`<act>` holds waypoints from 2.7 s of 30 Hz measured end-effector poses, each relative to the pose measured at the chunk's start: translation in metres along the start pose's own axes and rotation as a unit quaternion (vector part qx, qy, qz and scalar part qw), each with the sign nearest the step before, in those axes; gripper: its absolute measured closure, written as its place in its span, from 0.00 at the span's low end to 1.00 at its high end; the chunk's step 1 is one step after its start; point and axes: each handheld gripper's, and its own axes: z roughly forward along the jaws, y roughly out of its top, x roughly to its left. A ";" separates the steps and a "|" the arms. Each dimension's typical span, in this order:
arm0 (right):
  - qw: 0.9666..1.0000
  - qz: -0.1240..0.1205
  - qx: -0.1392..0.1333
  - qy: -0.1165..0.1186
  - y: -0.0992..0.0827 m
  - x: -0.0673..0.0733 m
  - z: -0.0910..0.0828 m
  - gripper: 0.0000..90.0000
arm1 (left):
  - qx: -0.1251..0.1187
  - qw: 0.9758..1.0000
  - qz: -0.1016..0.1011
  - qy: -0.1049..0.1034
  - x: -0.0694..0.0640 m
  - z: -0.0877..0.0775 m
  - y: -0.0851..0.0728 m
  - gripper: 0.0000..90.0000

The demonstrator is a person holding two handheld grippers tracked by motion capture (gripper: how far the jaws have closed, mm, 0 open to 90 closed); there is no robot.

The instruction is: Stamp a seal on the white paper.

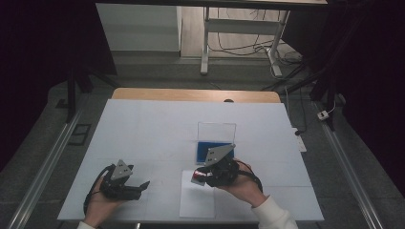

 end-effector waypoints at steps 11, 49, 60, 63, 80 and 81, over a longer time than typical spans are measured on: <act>0.999 -0.012 0.031 0.013 -0.004 0.003 0.016 0.78 | 0.000 1.000 0.001 0.000 0.001 0.000 -0.001 0.17; 0.998 -0.015 0.063 0.001 -0.017 0.000 0.044 0.77 | 0.006 1.000 0.008 -0.002 0.000 0.001 -0.002 0.18; 0.998 -0.016 0.064 0.002 -0.018 0.000 0.044 0.77 | 0.009 1.000 0.009 -0.002 -0.001 0.002 -0.002 0.17; 0.998 -0.016 0.064 0.002 -0.018 0.000 0.044 0.77 | 0.008 1.000 0.008 -0.002 -0.001 0.002 -0.002 0.18; 0.997 -0.014 0.076 -0.003 -0.019 0.001 0.049 0.78 | 0.010 1.000 0.010 -0.003 -0.002 0.003 -0.002 0.18; 0.997 -0.011 0.075 -0.003 -0.019 0.001 0.049 0.78 | 0.011 1.000 0.010 -0.002 -0.002 0.003 -0.002 0.18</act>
